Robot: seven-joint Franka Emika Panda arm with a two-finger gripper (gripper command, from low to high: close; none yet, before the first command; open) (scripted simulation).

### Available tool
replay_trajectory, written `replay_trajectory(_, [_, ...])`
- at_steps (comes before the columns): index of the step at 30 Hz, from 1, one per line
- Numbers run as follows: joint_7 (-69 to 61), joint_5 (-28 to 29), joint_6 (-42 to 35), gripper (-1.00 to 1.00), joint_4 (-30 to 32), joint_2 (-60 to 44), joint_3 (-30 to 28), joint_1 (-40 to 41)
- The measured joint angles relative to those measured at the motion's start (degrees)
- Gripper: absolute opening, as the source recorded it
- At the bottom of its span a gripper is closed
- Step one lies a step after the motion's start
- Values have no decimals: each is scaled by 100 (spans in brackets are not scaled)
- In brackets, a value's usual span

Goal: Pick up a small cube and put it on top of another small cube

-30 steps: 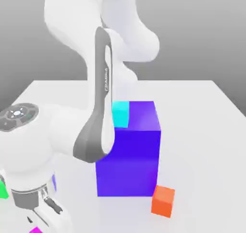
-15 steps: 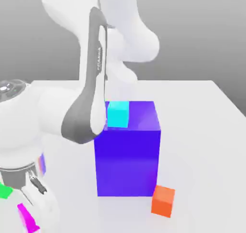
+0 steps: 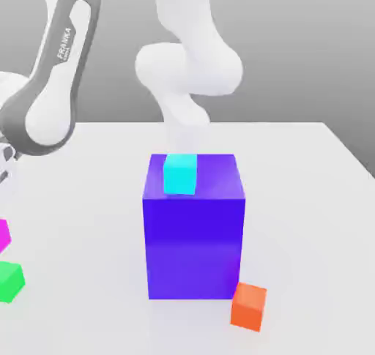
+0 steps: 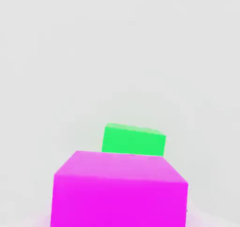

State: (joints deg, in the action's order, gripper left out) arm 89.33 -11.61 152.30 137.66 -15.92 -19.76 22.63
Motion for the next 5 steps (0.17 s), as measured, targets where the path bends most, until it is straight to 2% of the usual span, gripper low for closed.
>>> replay_trajectory(1, [-97,-145,173,-100,-13,-196,106,84])
replay_trajectory(2, [-166,-244,293,100,-24,-331,181,141])
replay_trajectory(5, [-166,-244,293,100,-24,-331,181,141])
